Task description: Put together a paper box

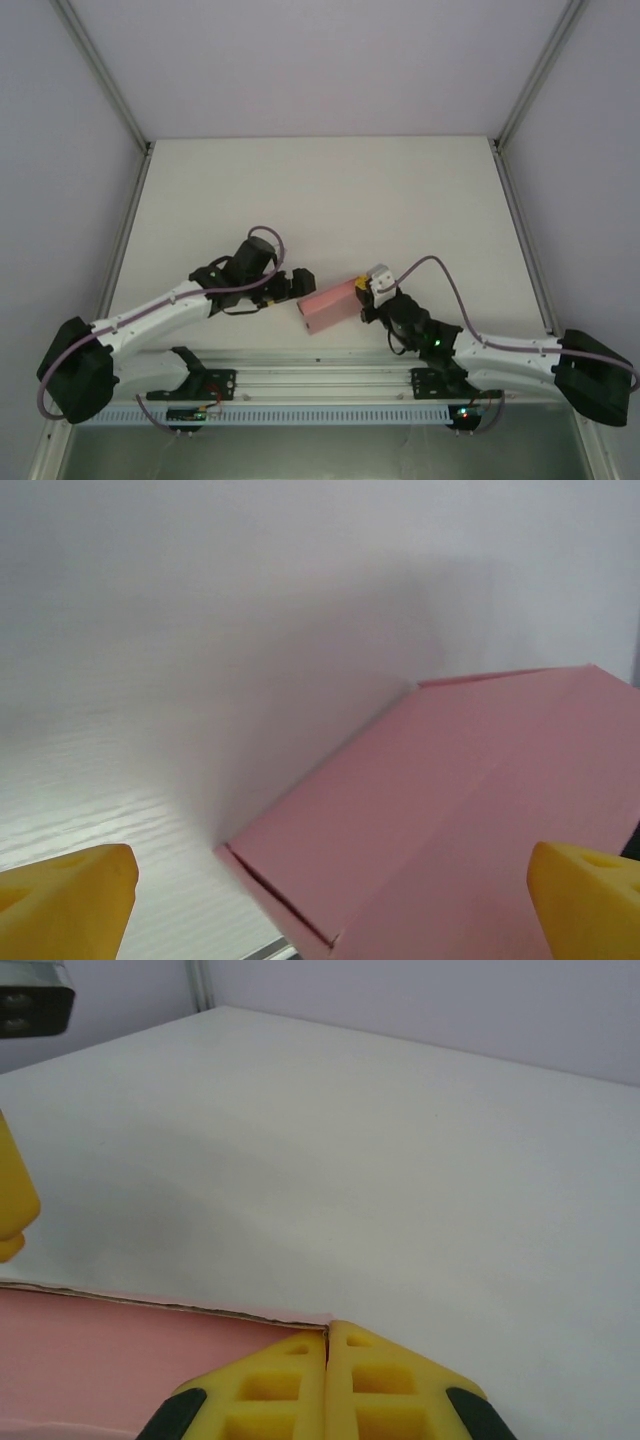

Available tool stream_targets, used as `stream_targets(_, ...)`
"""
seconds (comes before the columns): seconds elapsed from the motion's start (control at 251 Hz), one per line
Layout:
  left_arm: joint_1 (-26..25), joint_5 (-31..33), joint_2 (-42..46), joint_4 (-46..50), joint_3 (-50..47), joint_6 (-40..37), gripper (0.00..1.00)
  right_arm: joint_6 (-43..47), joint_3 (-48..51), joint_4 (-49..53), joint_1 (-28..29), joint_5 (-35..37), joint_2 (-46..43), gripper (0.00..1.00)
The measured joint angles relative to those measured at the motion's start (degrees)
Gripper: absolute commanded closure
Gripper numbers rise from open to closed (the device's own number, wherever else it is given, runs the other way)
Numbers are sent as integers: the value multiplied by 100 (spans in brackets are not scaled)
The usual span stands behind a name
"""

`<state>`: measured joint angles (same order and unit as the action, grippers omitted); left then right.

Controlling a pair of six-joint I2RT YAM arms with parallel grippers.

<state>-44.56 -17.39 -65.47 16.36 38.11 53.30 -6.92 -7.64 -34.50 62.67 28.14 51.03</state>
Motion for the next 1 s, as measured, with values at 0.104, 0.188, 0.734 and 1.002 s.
stream_targets(0.104, -94, -221, -2, -356, -173, 22, 2, 13, 129, 79, 11, 15, -236, 100)
stream_targets(0.188, -216, -396, -74, -629, -341, 26, 6, -9, 195, 284, 13, 17, -409, 99)
stream_targets(0.734, -463, -986, -883, -1349, -227, -339, 31, -1106, -96, 2660, 7, 302, -1493, 38)
stream_targets(1.002, -466, -1005, -927, -1342, -216, -531, 36, -2031, -1235, 4970, -459, -505, -1366, 21)
